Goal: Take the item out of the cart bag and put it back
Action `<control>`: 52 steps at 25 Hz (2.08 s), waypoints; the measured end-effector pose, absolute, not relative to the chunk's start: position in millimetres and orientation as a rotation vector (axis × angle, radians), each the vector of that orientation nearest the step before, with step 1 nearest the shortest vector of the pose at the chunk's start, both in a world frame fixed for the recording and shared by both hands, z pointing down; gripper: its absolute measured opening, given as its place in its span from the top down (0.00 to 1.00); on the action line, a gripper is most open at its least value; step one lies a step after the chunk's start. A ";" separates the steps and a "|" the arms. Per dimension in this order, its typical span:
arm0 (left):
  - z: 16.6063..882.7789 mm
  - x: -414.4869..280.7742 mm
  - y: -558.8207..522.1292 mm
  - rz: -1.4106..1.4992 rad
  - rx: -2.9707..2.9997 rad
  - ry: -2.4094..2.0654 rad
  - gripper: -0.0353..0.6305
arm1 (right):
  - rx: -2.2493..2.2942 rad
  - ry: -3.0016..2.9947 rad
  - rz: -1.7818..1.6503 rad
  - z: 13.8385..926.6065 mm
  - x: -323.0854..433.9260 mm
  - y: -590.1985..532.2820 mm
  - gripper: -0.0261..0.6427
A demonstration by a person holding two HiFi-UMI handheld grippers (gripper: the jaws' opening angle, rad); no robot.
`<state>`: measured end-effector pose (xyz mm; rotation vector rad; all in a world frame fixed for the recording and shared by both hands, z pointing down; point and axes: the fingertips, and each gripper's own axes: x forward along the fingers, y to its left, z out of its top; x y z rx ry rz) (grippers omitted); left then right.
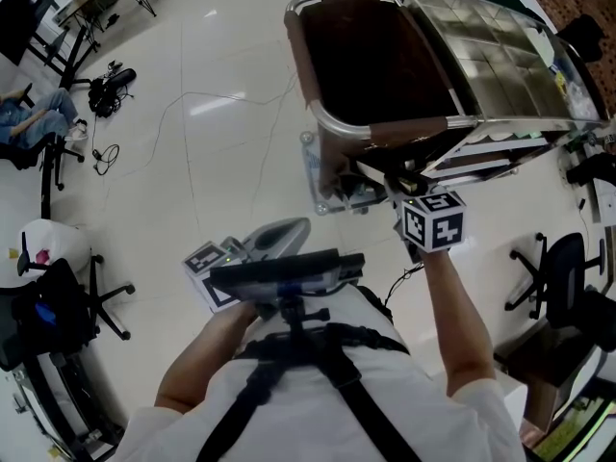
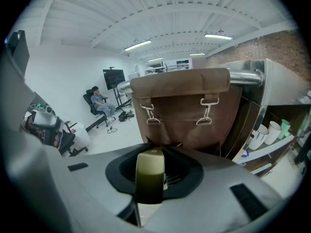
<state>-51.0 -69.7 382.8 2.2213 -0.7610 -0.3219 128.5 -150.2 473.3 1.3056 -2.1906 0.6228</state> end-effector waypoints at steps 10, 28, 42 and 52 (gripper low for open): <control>384.5 -54.9 -70.5 -0.326 2.214 -0.781 0.94 | 1.277 -2.168 0.631 488.6 123.4 -160.7 0.85; 388.1 -58.9 -77.6 -0.328 2.205 -0.795 0.94 | 1.242 -2.080 0.676 524.2 122.2 -179.3 0.85; 389.1 -69.5 -81.3 -0.339 2.192 -0.845 0.94 | 1.179 -2.024 0.704 551.8 114.8 -189.9 0.85; 389.8 -72.0 -81.5 -0.341 2.182 -0.866 0.94 | 1.173 -1.974 0.727 567.9 115.0 -194.7 0.85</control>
